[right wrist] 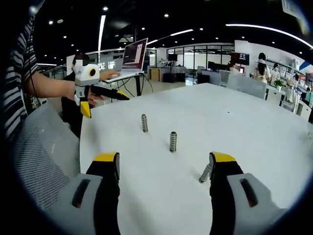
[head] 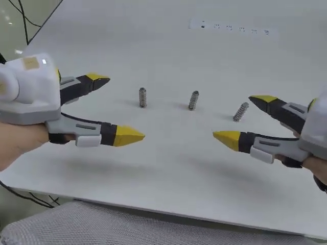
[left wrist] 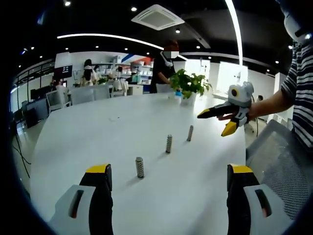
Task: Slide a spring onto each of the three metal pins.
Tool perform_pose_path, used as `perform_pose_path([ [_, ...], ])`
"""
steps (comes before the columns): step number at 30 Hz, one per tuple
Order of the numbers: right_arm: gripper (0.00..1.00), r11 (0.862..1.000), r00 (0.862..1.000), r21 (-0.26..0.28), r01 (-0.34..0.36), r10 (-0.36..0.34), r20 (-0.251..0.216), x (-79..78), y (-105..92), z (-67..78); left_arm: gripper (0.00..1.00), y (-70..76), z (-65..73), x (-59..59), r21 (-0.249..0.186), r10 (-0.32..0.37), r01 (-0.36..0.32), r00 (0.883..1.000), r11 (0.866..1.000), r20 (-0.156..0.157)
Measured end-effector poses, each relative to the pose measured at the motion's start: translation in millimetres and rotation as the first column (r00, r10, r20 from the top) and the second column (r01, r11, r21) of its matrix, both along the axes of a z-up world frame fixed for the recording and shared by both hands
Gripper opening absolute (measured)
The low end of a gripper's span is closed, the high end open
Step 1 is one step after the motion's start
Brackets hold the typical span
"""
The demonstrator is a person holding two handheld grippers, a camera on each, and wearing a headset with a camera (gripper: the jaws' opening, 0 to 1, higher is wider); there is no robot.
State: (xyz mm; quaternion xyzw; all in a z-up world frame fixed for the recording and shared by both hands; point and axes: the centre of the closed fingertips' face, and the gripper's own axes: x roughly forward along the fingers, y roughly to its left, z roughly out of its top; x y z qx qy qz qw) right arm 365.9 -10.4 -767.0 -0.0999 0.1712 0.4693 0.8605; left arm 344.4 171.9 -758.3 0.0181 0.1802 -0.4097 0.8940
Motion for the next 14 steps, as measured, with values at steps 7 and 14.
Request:
perform_pose_path([
  [7, 0.88, 0.998, 0.999, 0.045, 0.034, -0.033, -0.015, -1.4, -8.2, 0.7, 0.97, -0.4, 0.1, -6.7, -0.005, 0.018, -0.018, 1.0, 1.0, 0.005],
  [14, 1.0, 0.996, 0.999, 0.081, 0.036, -0.033, -0.041, -11.7, -23.2, 0.7, 0.97, 2.5, 3.4, -15.1, -0.014, 0.003, -0.003, 1.0, 1.0, 0.015],
])
